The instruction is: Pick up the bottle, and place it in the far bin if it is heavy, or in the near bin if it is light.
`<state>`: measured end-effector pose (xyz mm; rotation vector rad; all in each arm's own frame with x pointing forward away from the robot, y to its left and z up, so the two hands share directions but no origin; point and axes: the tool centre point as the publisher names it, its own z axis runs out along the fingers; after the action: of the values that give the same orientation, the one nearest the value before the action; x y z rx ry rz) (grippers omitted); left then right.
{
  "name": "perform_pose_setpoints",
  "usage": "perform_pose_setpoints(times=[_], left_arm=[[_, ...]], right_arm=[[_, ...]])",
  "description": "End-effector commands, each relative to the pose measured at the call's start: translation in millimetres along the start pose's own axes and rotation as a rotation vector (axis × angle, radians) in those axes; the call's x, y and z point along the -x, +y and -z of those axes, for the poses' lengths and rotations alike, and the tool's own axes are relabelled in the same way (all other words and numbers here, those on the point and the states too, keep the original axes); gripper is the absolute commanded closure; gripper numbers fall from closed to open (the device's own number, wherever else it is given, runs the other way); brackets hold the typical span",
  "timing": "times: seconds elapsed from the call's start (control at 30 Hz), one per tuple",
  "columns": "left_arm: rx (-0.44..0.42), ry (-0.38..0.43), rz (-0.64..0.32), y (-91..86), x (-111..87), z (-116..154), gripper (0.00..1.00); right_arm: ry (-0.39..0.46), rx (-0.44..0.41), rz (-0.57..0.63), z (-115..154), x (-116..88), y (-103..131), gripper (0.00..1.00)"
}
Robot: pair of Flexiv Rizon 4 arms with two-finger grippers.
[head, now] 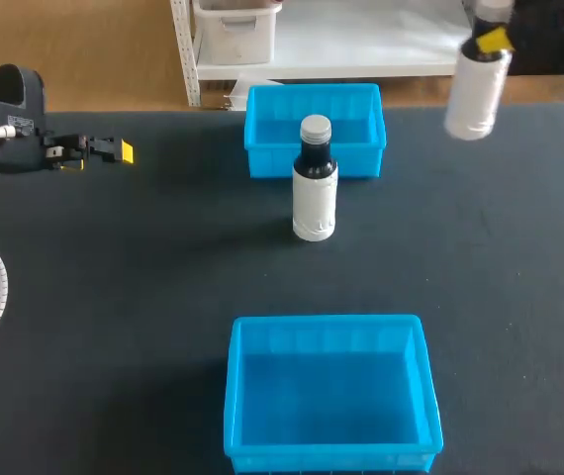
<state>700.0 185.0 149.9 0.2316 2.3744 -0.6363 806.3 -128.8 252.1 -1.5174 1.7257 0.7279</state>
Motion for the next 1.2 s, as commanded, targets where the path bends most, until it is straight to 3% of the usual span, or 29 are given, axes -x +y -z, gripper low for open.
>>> perform_pose_setpoints(times=[0.03,0.3,0.5,0.83,1.2], left_arm=[[0.000,0.000,0.000,0.0,0.0,0.0,0.00],[0.000,0.000,0.000,0.0,0.0,0.0,0.00],[0.000,0.000,0.000,0.0,0.0,0.0,0.00],[0.000,0.000,0.000,0.0,0.0,0.0,0.00],[0.000,0.000,0.000,0.0,0.0,0.0,0.00]], right_arm=[[0.022,0.005,-0.006,-30.1,27.1,-18.3,1.00],[0.030,-0.005,-0.010,-79.4,69.4,-38.0,1.00],[0.024,0.005,-0.008,-111.6,89.4,-47.6,1.00],[-0.008,0.044,-0.002,-159.6,106.8,-58.8,1.00],[-0.033,0.099,0.013,-207.3,111.2,-74.0,1.00]])
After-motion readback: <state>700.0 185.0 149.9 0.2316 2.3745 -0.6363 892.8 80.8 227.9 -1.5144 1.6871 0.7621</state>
